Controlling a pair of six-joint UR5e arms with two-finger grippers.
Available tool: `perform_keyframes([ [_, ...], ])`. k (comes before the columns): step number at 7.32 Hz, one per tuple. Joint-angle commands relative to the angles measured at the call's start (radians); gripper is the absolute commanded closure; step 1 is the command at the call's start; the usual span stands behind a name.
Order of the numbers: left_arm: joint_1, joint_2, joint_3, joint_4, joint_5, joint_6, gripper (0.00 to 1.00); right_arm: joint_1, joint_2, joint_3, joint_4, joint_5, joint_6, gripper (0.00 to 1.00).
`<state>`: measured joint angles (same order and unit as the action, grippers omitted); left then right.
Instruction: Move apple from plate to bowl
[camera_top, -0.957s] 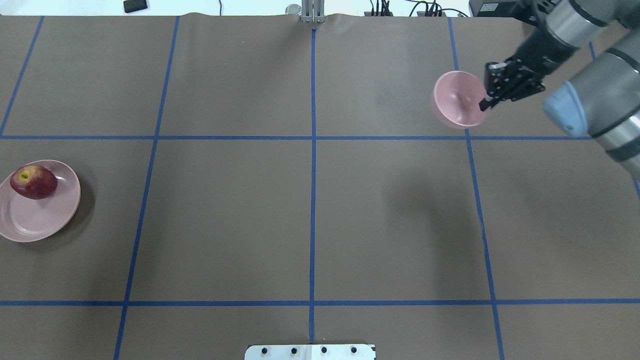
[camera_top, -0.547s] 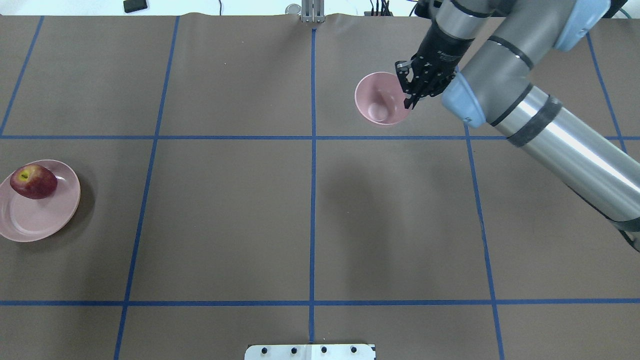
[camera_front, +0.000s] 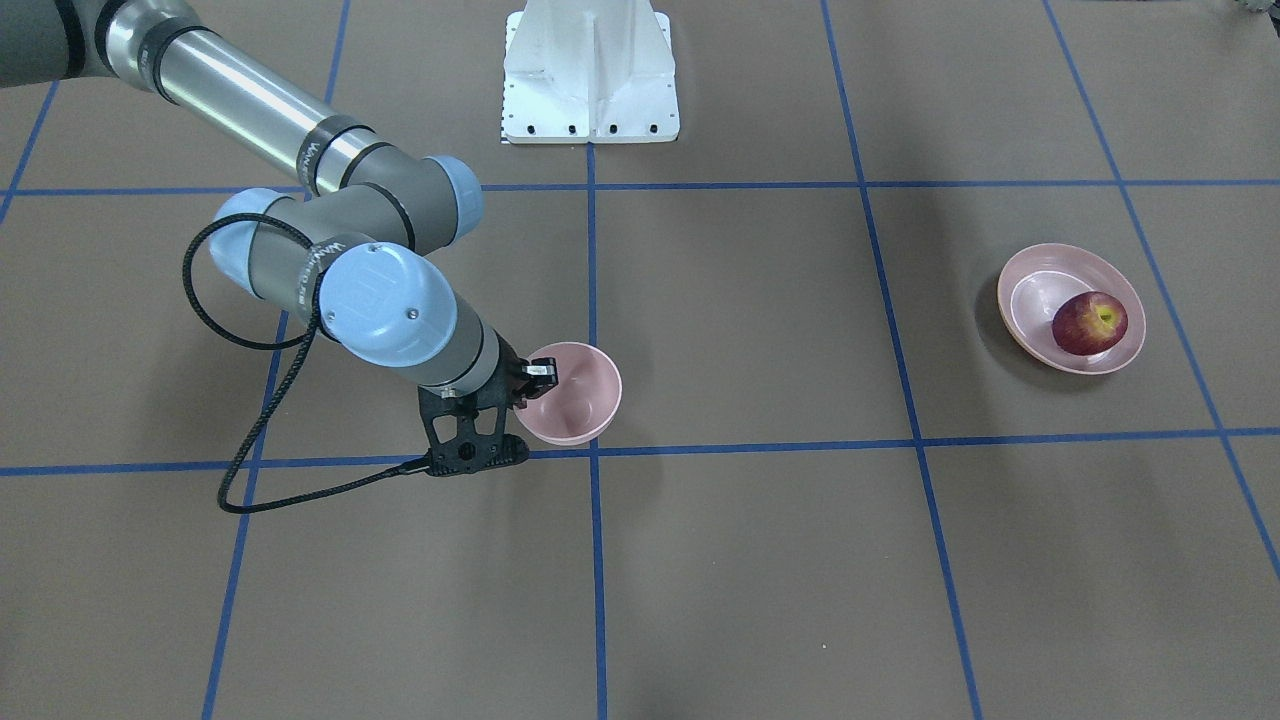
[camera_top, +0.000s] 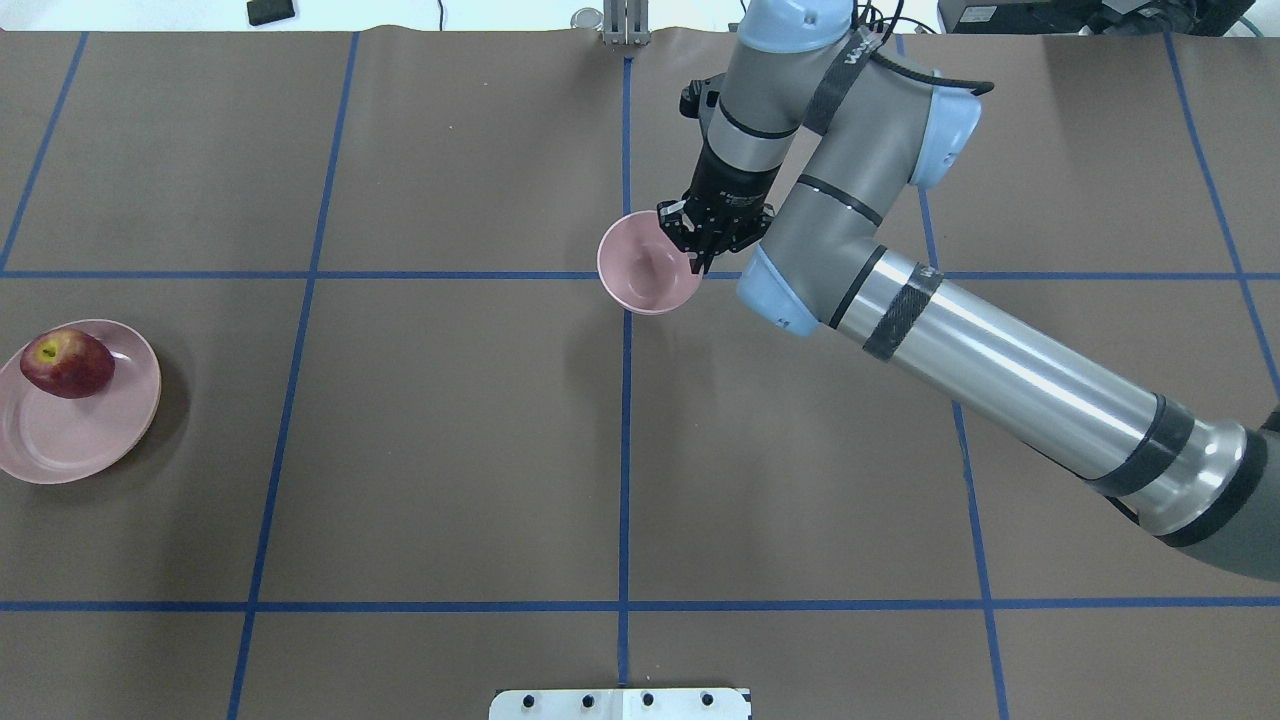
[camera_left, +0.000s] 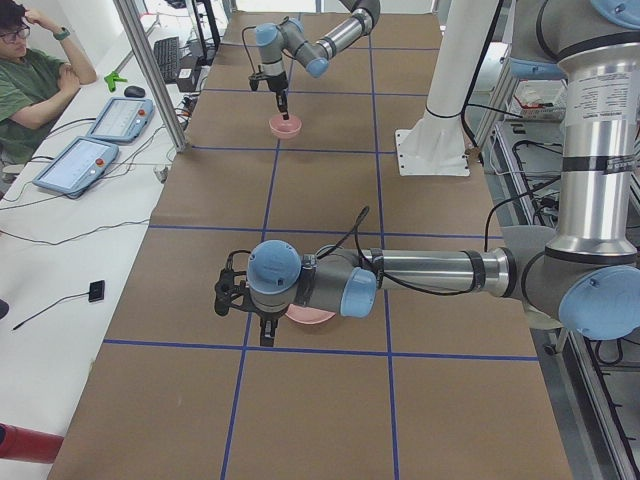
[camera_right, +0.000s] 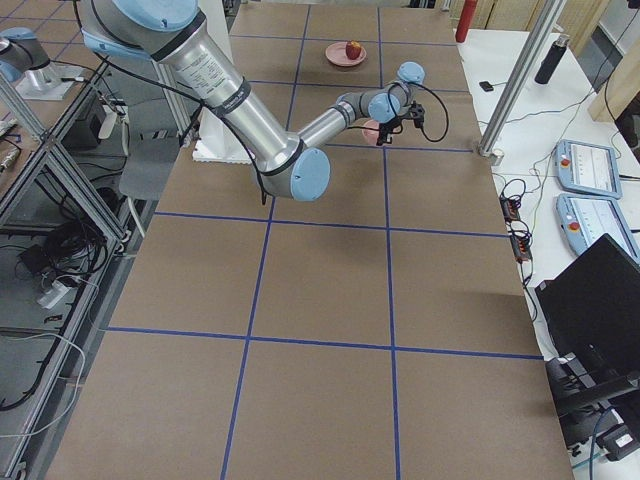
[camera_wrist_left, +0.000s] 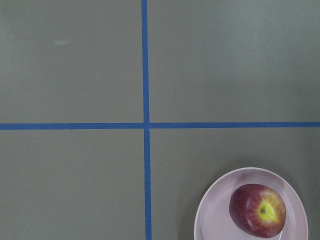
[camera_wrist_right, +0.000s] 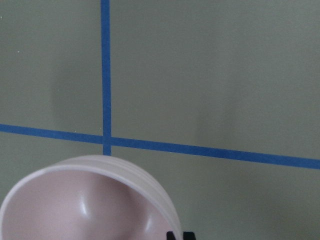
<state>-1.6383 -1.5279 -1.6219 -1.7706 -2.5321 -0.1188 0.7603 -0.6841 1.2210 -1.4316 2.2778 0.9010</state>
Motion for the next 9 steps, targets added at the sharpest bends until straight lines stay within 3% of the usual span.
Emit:
perform_keyframes([
  [1, 0.003, -0.012, 0.002, -0.001, 0.0, -0.018, 0.02, -0.053, 0.021, -0.034, 0.016, -0.058, 0.004, 1.0],
  [3, 0.003, -0.023, 0.002, 0.003, 0.0, -0.019, 0.02, -0.065, 0.02, -0.038, 0.016, -0.063, 0.004, 0.95],
  [4, 0.003, -0.037, 0.008, 0.008, 0.0, -0.021, 0.02, -0.068, 0.018, -0.035, 0.019, -0.067, 0.004, 0.23],
  [5, 0.005, -0.041, 0.013, 0.008, 0.0, -0.021, 0.02, -0.067, 0.018, -0.034, 0.019, -0.07, 0.012, 0.0],
  [7, 0.094, -0.067, 0.005, -0.053, 0.004, -0.304, 0.02, 0.003, 0.017, -0.012, 0.01, -0.052, 0.013, 0.0],
  [9, 0.22, -0.066, 0.001, -0.23, 0.057, -0.529, 0.02, 0.094, -0.023, 0.029, 0.0, 0.027, 0.006, 0.0],
])
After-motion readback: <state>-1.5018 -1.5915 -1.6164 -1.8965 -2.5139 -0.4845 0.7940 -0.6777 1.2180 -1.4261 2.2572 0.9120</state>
